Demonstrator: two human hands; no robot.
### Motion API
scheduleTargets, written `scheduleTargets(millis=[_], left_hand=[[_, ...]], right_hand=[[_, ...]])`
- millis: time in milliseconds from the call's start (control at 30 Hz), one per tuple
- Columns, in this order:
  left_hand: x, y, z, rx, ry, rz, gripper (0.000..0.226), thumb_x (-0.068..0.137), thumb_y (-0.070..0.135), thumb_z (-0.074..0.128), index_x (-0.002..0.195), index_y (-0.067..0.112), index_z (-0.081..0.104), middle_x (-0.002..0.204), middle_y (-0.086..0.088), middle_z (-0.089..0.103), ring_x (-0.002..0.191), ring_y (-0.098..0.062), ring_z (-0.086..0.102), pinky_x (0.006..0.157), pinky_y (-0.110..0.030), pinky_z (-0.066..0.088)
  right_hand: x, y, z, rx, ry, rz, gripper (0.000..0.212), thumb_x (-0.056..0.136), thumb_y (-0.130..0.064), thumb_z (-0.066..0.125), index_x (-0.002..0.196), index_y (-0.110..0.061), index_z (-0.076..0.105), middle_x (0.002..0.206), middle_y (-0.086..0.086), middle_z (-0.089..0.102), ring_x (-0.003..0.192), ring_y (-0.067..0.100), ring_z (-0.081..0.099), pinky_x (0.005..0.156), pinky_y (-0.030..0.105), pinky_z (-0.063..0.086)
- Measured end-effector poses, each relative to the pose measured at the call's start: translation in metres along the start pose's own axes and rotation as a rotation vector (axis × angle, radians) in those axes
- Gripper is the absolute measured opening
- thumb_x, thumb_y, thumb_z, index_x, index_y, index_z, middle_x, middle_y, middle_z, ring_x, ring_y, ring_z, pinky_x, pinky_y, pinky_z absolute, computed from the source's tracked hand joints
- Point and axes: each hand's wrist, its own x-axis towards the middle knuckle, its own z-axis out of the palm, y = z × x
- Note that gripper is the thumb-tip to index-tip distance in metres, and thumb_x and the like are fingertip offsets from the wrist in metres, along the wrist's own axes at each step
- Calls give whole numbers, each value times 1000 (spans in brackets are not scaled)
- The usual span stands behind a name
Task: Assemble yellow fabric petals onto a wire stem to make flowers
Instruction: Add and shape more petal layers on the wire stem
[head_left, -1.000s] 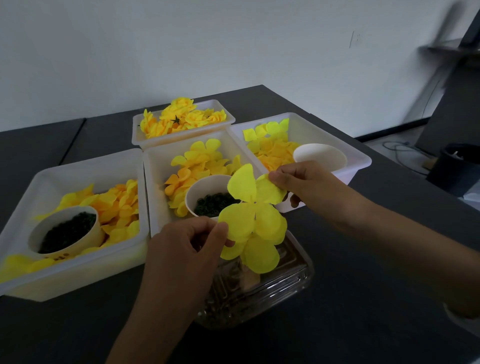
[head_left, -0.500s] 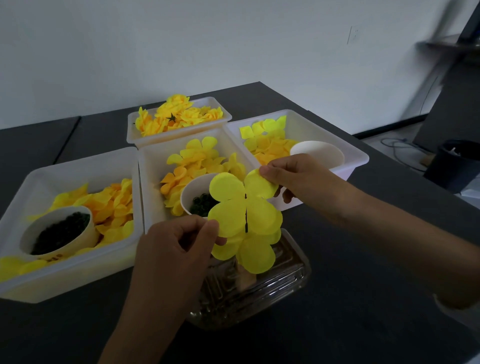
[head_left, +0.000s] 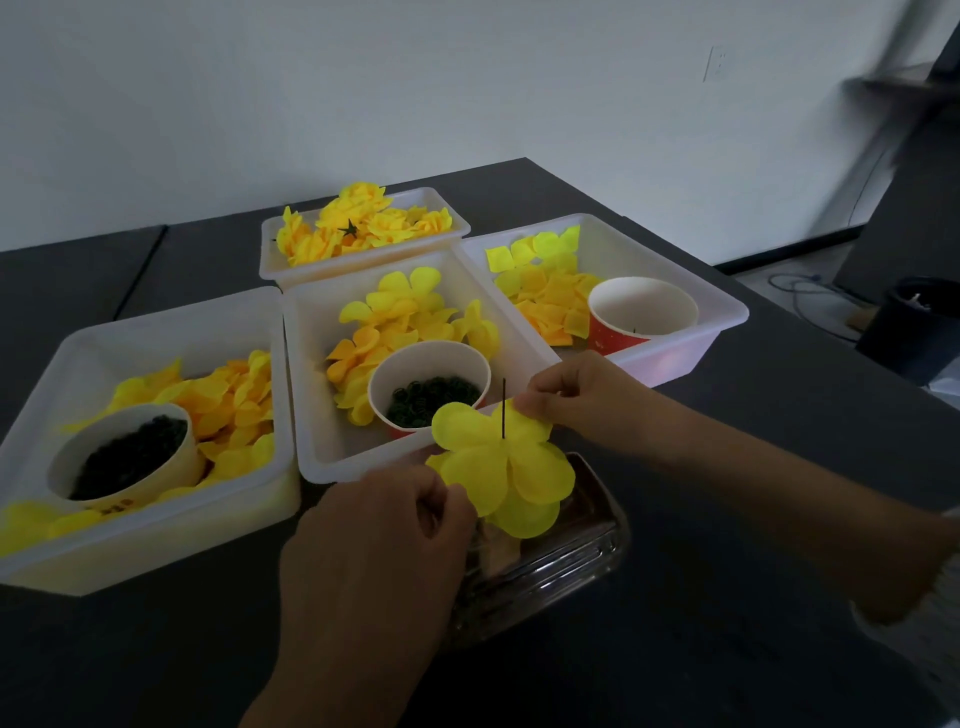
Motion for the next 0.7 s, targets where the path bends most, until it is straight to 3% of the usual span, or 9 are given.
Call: scheduleTargets(millis=[67, 133, 267, 333, 400, 533, 600, 633, 700], left_hand=[[-1, -1, 4, 53, -29, -20, 37, 87, 46, 51, 56, 25, 52, 49, 4, 43, 53, -9, 49, 54, -27, 37], [-2, -2, 8, 109, -64, -41, 38, 90, 47, 49, 58, 26, 49, 53, 5, 46, 55, -7, 50, 54, -26, 38], [-2, -3, 12, 189, -68, -44, 38, 90, 51, 45, 61, 26, 51, 58, 6, 50, 57, -5, 50, 52, -21, 35], [-1, -6, 11, 180, -93, -44, 39, 90, 53, 45, 62, 27, 53, 58, 6, 52, 58, -4, 51, 53, -21, 36], [0, -11, 8, 125, -142, -40, 43, 88, 58, 41, 61, 28, 55, 59, 8, 55, 58, -3, 53, 55, -21, 40], [2, -18, -10, -78, -121, -63, 57, 69, 74, 20, 56, 32, 56, 54, 10, 57, 54, -3, 55, 54, -26, 38], [5, -21, -21, -127, -13, -68, 50, 70, 70, 20, 58, 35, 54, 59, 16, 60, 56, -1, 56, 51, -26, 33], [9, -23, -26, -143, 46, -63, 49, 72, 67, 21, 59, 32, 53, 56, 7, 58, 52, -6, 55, 50, -27, 32], [18, -25, -36, -151, 141, -35, 49, 75, 62, 24, 63, 25, 54, 50, -1, 50, 49, -10, 49, 50, -26, 30]], right_hand=[[-1, 5, 4, -30, 0, -2, 32, 92, -24, 62, 81, 5, 70, 86, 30, 64, 82, 39, 64, 82, 54, 52], [-3, 9, 8, -74, 30, -12, 27, 91, -26, 64, 82, -2, 73, 83, 19, 69, 80, 28, 67, 81, 47, 56], [-7, 15, 13, -137, 62, -41, 23, 89, -28, 66, 69, -19, 69, 71, -1, 67, 70, 6, 63, 65, 16, 49], [-8, 15, 13, -138, 58, -47, 25, 90, -28, 65, 64, -29, 65, 65, -7, 63, 66, -1, 61, 61, 8, 43], [-10, 15, 12, -169, 54, -54, 26, 90, -30, 64, 64, -25, 64, 64, -5, 63, 64, -1, 60, 59, 7, 43], [-6, 5, -8, -246, 45, -43, 35, 91, -42, 54, 70, -16, 63, 67, -1, 62, 62, 7, 58, 62, 25, 49], [12, -1, -35, -228, 162, -32, 34, 94, -41, 53, 69, -21, 63, 60, -9, 61, 54, 1, 53, 55, 16, 43], [25, -4, -50, -244, 252, -46, 33, 95, -39, 54, 70, -20, 64, 58, -11, 61, 52, 0, 52, 52, 14, 40], [59, -5, -78, -348, 422, -89, 25, 92, -31, 58, 73, -16, 64, 65, -7, 63, 61, 8, 55, 59, 23, 41]])
